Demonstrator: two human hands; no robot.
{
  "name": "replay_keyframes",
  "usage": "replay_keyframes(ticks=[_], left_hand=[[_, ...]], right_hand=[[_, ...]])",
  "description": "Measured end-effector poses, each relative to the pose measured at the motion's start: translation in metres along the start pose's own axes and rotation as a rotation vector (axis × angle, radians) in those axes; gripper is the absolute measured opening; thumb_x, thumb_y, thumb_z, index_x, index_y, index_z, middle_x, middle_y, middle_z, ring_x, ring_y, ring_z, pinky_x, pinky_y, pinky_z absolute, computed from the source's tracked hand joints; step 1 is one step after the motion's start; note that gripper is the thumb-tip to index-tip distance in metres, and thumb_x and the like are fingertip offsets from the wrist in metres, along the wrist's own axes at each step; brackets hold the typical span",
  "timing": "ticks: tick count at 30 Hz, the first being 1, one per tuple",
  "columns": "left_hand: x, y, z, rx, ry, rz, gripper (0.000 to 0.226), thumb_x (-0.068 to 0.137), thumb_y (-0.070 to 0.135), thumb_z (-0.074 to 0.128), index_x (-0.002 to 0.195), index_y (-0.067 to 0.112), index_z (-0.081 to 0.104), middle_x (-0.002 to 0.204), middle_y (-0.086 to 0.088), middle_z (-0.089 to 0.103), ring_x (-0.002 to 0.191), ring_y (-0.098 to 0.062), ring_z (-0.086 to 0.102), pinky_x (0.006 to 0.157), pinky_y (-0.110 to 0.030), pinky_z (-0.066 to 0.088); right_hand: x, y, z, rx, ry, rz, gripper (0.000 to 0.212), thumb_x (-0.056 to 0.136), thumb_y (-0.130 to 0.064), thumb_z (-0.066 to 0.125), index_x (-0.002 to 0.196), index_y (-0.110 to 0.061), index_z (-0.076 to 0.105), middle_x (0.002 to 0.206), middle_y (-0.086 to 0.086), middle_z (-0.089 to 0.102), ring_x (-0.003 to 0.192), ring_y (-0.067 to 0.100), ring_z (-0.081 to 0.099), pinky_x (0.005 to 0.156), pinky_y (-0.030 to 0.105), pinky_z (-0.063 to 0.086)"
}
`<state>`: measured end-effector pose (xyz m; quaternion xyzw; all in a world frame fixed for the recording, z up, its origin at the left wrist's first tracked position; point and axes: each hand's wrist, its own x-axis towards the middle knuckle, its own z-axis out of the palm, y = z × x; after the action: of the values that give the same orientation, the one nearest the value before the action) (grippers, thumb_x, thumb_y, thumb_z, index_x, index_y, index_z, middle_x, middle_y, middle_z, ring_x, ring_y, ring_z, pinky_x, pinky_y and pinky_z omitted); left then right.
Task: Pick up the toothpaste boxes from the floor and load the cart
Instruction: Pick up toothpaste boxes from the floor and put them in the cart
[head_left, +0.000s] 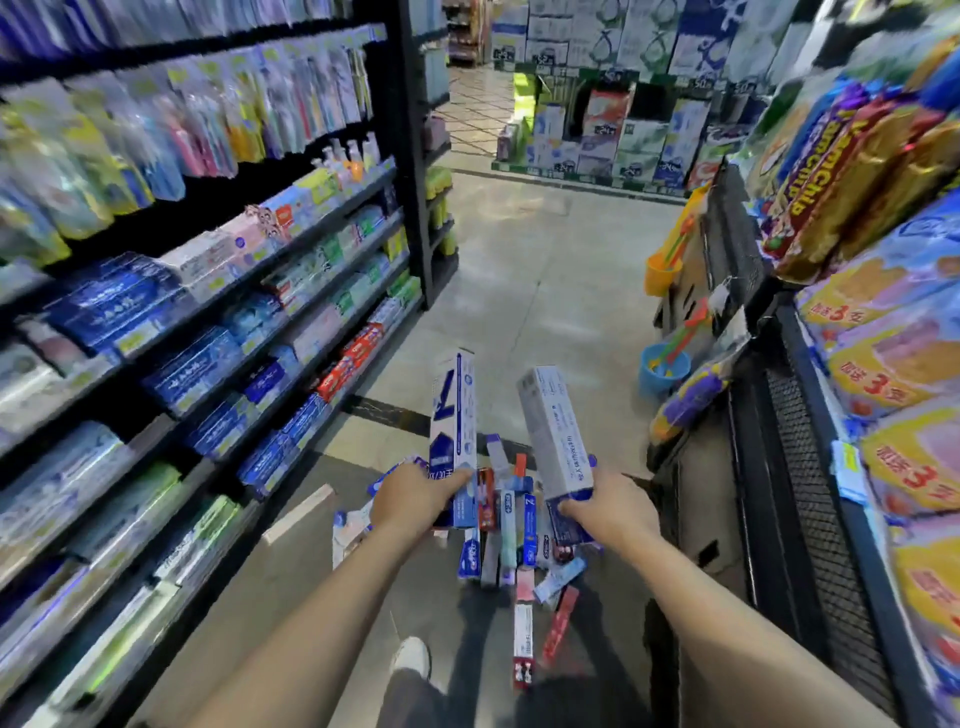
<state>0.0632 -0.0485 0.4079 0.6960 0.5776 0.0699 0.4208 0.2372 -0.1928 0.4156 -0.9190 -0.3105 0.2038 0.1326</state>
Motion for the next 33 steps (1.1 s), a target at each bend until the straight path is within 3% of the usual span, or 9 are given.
replay_keyframes(ticks=[5, 8, 11, 13, 17, 20, 26, 29, 33], left_hand=[[-0.077, -0.056, -0.038, -0.025, 0.089, -0.115, 0.056, 0.065, 0.071, 0.066, 0.076, 0.016, 0.064, 0.079, -0.004, 0.067, 0.077, -0.024, 0.063, 0.066, -0.029, 0.047], [-0.116, -0.096, -0.070, -0.041, 0.131, -0.175, 0.078, 0.051, 0.083, 0.054, 0.085, 0.015, 0.071, 0.084, -0.005, 0.072, 0.080, -0.023, 0.068, 0.075, -0.033, 0.055], [-0.157, -0.135, -0.109, -0.069, 0.217, -0.238, 0.056, 0.069, 0.072, 0.062, 0.080, 0.017, 0.068, 0.093, -0.006, 0.073, 0.086, -0.024, 0.069, 0.071, -0.028, 0.051], [-0.183, -0.168, -0.133, -0.078, 0.288, -0.281, 0.056, 0.075, 0.066, 0.062, 0.092, 0.013, 0.070, 0.097, -0.006, 0.071, 0.091, -0.024, 0.067, 0.066, -0.025, 0.044], [-0.242, -0.245, -0.177, -0.145, 0.396, -0.367, 0.058, 0.071, 0.069, 0.063, 0.099, 0.018, 0.070, 0.104, -0.006, 0.071, 0.095, -0.024, 0.066, 0.079, -0.029, 0.051], [-0.295, -0.308, -0.213, -0.128, 0.466, -0.447, 0.055, 0.078, 0.063, 0.061, 0.101, 0.013, 0.067, 0.106, -0.009, 0.068, 0.100, -0.028, 0.063, 0.076, -0.029, 0.046], [-0.382, -0.450, -0.278, -0.172, 0.488, -0.605, 0.062, 0.073, 0.072, 0.059, 0.077, 0.011, 0.059, 0.081, -0.008, 0.063, 0.078, -0.027, 0.064, 0.063, -0.029, 0.044], [-0.410, -0.507, -0.301, -0.209, 0.499, -0.652, 0.062, 0.076, 0.068, 0.060, 0.084, 0.006, 0.065, 0.085, -0.016, 0.066, 0.082, -0.030, 0.066, 0.063, -0.030, 0.047], [-0.428, -0.564, -0.313, -0.246, 0.480, -0.733, 0.055, 0.080, 0.065, 0.058, 0.059, 0.017, 0.039, 0.062, 0.002, 0.048, 0.067, -0.020, 0.051, 0.047, -0.025, 0.030]], right_hand=[[-0.060, -0.031, 0.014, 0.004, -0.078, -0.150, 0.054, 0.075, -0.047, 0.067, 0.115, -0.016, 0.050, 0.107, 0.003, 0.066, 0.095, 0.024, 0.064, 0.076, 0.033, 0.053], [-0.091, -0.063, 0.032, 0.014, -0.151, -0.306, 0.050, 0.071, -0.040, 0.068, 0.113, -0.018, 0.055, 0.104, 0.004, 0.068, 0.088, 0.023, 0.065, 0.067, 0.032, 0.053], [-0.132, -0.107, 0.052, -0.054, -0.166, -0.437, 0.049, 0.076, -0.038, 0.069, 0.115, -0.015, 0.052, 0.110, 0.007, 0.065, 0.095, 0.026, 0.063, 0.064, 0.030, 0.045], [-0.162, -0.137, 0.071, -0.108, -0.192, -0.497, 0.052, 0.078, -0.043, 0.068, 0.116, -0.013, 0.050, 0.113, 0.008, 0.064, 0.101, 0.027, 0.061, 0.064, 0.029, 0.040], [-0.225, -0.201, 0.123, -0.163, -0.269, -0.672, 0.055, 0.076, -0.048, 0.067, 0.111, -0.010, 0.049, 0.111, 0.012, 0.065, 0.100, 0.031, 0.062, 0.075, 0.034, 0.051], [-0.286, -0.250, 0.165, -0.201, -0.316, -0.774, 0.052, 0.075, -0.044, 0.070, 0.108, -0.009, 0.052, 0.111, 0.014, 0.064, 0.103, 0.031, 0.061, 0.077, 0.035, 0.050], [-0.417, -0.332, 0.262, -0.203, -0.462, -0.902, 0.053, 0.079, -0.041, 0.071, 0.114, -0.008, 0.049, 0.118, 0.011, 0.063, 0.107, 0.029, 0.061, 0.074, 0.030, 0.046], [-0.471, -0.354, 0.307, -0.210, -0.548, -0.929, 0.059, 0.080, -0.042, 0.071, 0.121, -0.008, 0.047, 0.120, 0.010, 0.061, 0.107, 0.029, 0.059, 0.074, 0.031, 0.046], [-0.516, -0.370, 0.354, -0.297, -0.580, -0.933, 0.062, 0.079, -0.044, 0.070, 0.122, -0.007, 0.046, 0.123, 0.012, 0.058, 0.111, 0.030, 0.058, 0.082, 0.034, 0.046]])
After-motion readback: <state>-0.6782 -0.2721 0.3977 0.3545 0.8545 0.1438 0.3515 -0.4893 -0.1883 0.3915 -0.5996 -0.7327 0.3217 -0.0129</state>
